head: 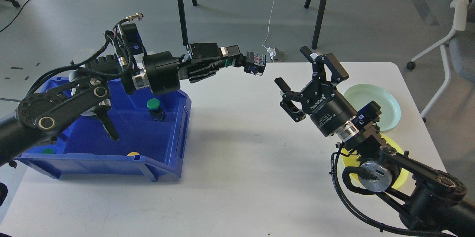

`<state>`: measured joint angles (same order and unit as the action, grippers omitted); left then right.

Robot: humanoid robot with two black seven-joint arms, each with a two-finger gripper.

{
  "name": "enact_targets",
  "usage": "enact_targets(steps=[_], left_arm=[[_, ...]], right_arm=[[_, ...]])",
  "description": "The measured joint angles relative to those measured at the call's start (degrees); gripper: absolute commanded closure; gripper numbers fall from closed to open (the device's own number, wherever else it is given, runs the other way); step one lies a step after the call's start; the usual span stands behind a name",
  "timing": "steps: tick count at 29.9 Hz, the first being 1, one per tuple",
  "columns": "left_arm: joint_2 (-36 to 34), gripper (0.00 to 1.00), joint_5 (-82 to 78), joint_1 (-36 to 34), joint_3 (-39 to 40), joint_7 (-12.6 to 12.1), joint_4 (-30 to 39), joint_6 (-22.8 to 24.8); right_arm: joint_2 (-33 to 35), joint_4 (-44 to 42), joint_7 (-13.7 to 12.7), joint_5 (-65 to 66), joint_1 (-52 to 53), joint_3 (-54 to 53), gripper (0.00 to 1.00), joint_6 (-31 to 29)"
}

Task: Pass button and place on color plate
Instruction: 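Move the right gripper to the held button and grasp it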

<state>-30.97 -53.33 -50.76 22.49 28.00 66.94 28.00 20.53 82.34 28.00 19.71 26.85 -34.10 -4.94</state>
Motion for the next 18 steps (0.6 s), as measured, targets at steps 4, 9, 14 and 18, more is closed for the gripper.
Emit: enact_targets(steps=[4, 9, 14, 18], left_arm=[[0.1, 0.94, 0.1, -0.1, 0.0, 0.0, -0.1, 0.0], [0.1, 0.94, 0.1, -0.2, 0.0, 0.0, -0.1, 0.0], [0.1, 0.94, 0.1, -0.2, 0.0, 0.0, -0.1, 0.0], [0.1, 0.94, 0.1, -0.2, 0.1, 0.0, -0.2, 0.0]], right_arm=[[-3.1, -3.0, 0.0, -0.1, 2.5, 1.8, 0.03, 0.0], [-6.8, -5.8, 0.0, -0.1, 5.1, 2.9, 0.04, 0.0], [-9.3, -7.3, 0.0, -0.1, 6.9, 3.4, 0.11, 0.0], [-10.1, -7.6, 0.0, 0.0, 7.6, 4.8, 0.66, 0.0]])
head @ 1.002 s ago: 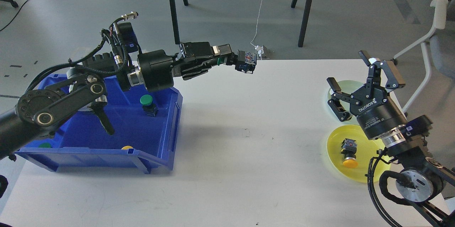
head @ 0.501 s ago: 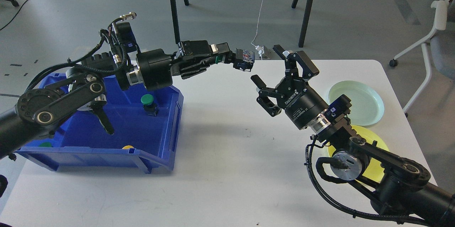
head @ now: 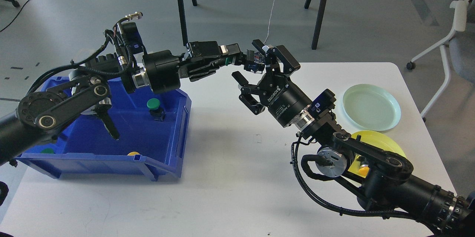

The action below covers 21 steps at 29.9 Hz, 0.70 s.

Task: Pass button and place on color plate
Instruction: 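Move the right gripper to the held button and grasp it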

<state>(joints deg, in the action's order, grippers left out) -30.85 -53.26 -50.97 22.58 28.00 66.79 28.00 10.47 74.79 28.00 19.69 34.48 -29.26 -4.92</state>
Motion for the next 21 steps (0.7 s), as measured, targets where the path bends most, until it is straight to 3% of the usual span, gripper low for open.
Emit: enact_targets(steps=[4, 21], left_arm=[[0.1, 0.94, 0.0, 0.1, 0.1, 0.0, 0.0, 0.0], [0.3, 0.93, 0.2, 0.1, 0.4, 0.0, 0.1, 0.0]], right_arm=[[0.1, 0.3, 0.0, 0.7, 0.1, 0.7, 0.99, -0.1], [0.5, 0.8, -0.1, 0.4, 0.0, 0.3, 0.99, 2.5]])
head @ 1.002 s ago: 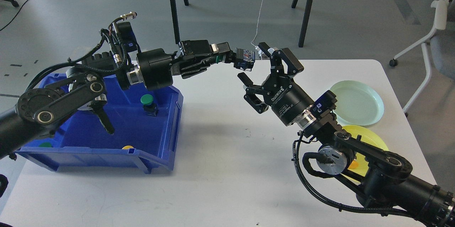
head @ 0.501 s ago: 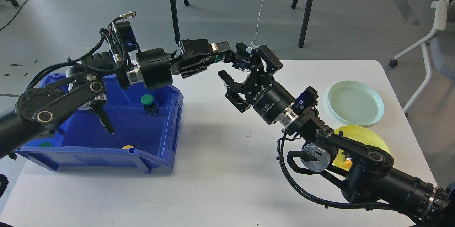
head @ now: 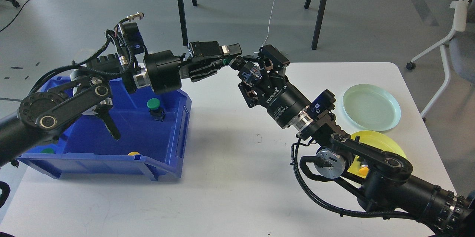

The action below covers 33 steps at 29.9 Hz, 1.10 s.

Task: Pass button and place on color plate
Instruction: 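Move the right gripper to the held button and grasp it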

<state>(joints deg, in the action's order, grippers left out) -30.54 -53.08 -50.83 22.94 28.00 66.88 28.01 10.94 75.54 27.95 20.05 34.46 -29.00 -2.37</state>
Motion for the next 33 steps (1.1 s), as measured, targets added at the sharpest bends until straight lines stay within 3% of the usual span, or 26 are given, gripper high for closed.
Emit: enact_targets(steps=[2, 4, 9, 14, 33], left_arm=[[0.0, 0.94, 0.0, 0.0, 0.1, 0.0, -0.1, 0.0], [0.0, 0.95, 0.0, 0.1, 0.1, 0.0, -0.1, 0.0], [0.0, 0.95, -0.1, 0.1, -0.1, 0.0, -0.1, 0.0], [0.0, 0.95, -0.1, 0.1, -0.1, 0.0, -0.1, 0.0], [0.3, 0.93, -0.1, 0.0, -0.1, 0.0, -0.1, 0.0]], right_arm=[[0.1, 0.0, 0.0, 0.0, 0.0, -0.1, 0.95, 0.0], [0.1, 0.0, 0.0, 0.0, -0.1, -0.1, 0.75, 0.0], [0.3, 0.0, 0.0, 0.0, -0.3, -0.6, 0.44, 0.0], [1.5, 0.9, 0.1, -0.2, -1.2, -0.7, 0.04, -0.1], [6.7, 9.6, 0.1, 0.0, -6.7, -0.7, 0.06, -1.0]])
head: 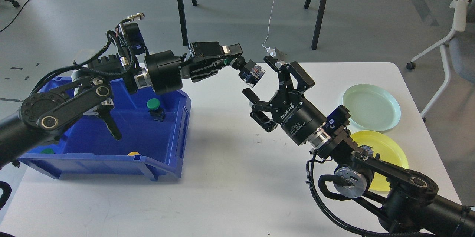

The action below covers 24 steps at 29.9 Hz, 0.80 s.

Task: Pass button and place on color plate
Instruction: 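Move the right gripper to the held button and grasp it, then open the left gripper and pull the right gripper away with button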

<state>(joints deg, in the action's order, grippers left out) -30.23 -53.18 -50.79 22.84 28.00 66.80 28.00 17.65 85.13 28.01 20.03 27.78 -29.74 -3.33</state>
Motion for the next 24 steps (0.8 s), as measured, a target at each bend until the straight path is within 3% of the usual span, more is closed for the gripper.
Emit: enact_targets(steps=[4, 9, 15, 21, 22, 23, 24], left_arm=[[0.0, 0.93, 0.0, 0.0, 0.1, 0.0, 0.0, 0.0], [0.0, 0.93, 0.0, 0.1, 0.1, 0.0, 0.0, 0.0], [0.0, 0.93, 0.0, 0.1, 0.1, 0.0, 0.0, 0.0], [0.0, 0.93, 0.0, 0.1, 0.1, 0.0, 0.0, 0.0], [0.0, 0.91, 0.0, 0.1, 0.1, 0.0, 0.0, 0.0], [0.0, 0.79, 0.0, 0.1, 0.1, 0.0, 0.0, 0.0], [0.0, 0.62, 0.0, 0.1, 0.1, 0.0, 0.0, 0.0]], right_arm=[[-0.2, 0.1, 0.0, 0.0, 0.0, 0.2, 0.16, -0.1], [-0.4, 0.4, 0.0, 0.3, 0.1, 0.6, 0.51, -0.1], [-0.4, 0.5, 0.0, 1.0, 0.5, 0.6, 0.86, -0.1], [-0.1, 0.5, 0.0, 2.1, 0.6, 0.6, 0.98, -0.1], [-0.1, 0.4, 0.0, 2.2, 0.6, 0.5, 0.99, -0.1], [-0.1, 0.4, 0.0, 2.2, 0.6, 0.4, 1.0, -0.1], [0.0, 0.4, 0.0, 2.2, 0.6, 0.4, 1.0, -0.1]])
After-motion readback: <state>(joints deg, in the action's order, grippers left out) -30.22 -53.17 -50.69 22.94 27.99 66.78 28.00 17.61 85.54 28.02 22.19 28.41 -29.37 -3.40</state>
